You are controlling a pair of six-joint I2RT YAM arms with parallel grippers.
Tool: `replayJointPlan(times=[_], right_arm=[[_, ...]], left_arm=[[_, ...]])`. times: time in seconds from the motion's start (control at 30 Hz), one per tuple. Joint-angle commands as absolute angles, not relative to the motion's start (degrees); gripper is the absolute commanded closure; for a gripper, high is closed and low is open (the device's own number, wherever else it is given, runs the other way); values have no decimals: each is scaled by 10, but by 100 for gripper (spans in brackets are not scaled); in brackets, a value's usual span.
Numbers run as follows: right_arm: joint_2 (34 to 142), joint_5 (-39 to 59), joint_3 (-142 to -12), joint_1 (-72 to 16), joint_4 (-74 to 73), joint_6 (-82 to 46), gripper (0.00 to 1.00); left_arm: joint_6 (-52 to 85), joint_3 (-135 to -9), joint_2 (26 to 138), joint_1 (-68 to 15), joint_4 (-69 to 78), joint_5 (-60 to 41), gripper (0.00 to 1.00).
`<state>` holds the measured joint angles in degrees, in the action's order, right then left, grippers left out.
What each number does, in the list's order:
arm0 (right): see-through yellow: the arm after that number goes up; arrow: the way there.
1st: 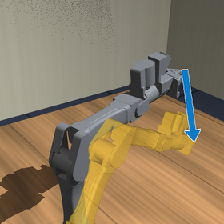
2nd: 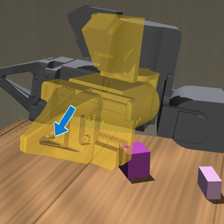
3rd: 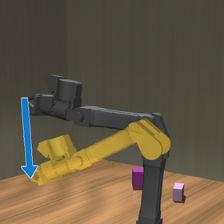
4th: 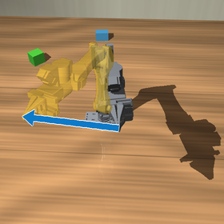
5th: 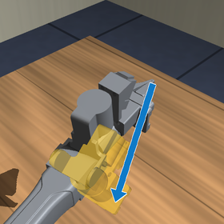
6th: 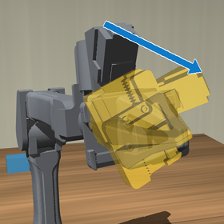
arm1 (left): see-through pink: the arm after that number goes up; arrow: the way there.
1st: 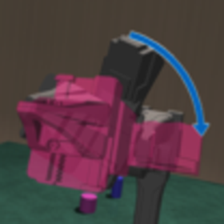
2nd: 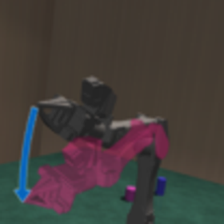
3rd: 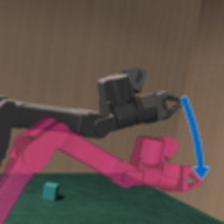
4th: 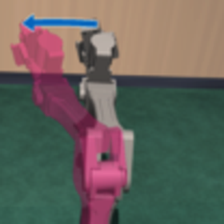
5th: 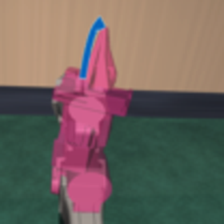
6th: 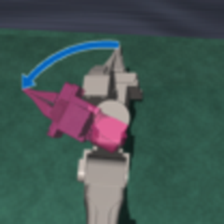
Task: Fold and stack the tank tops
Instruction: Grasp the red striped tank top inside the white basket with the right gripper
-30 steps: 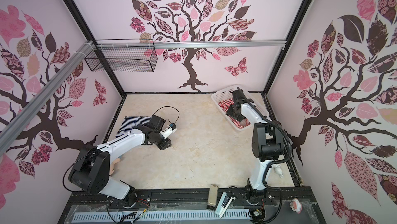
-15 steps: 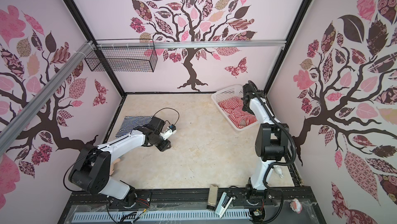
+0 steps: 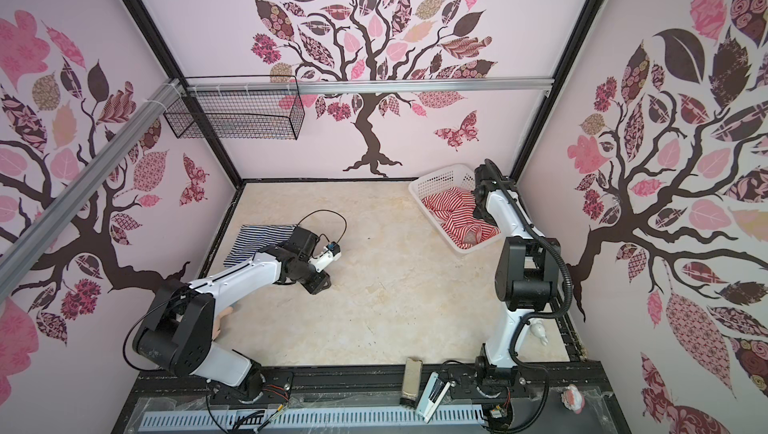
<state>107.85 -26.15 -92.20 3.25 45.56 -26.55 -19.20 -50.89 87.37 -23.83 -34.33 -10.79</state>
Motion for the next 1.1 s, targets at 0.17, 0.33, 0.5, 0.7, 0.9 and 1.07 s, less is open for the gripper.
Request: replayJointPlan(times=[0.17,0.33,0.5,0.7,0.9,1.07], right_arm=[[1107,-239,-922,31,448,-259,37],[1120,-243,-925,32,454,-263,41],[1113,-255,-911,32,450,-265,43],[1111,-265,-905,32,455,-268,44],[1096,-281,-886,29,449,-272,46],[1097,-285,-882,28,448,-270,46]], left_arm=[[-183,-499,876,-237,-334,-115,60],[-184,-498,875,-237,-333,-115,60],[-184,-498,877,-237,-332,-116,60],[-183,-500,882,-237,-331,-118,59],[-183,-499,887,-237,-331,-119,59],[-182,-502,890,-237,-333,-120,60]])
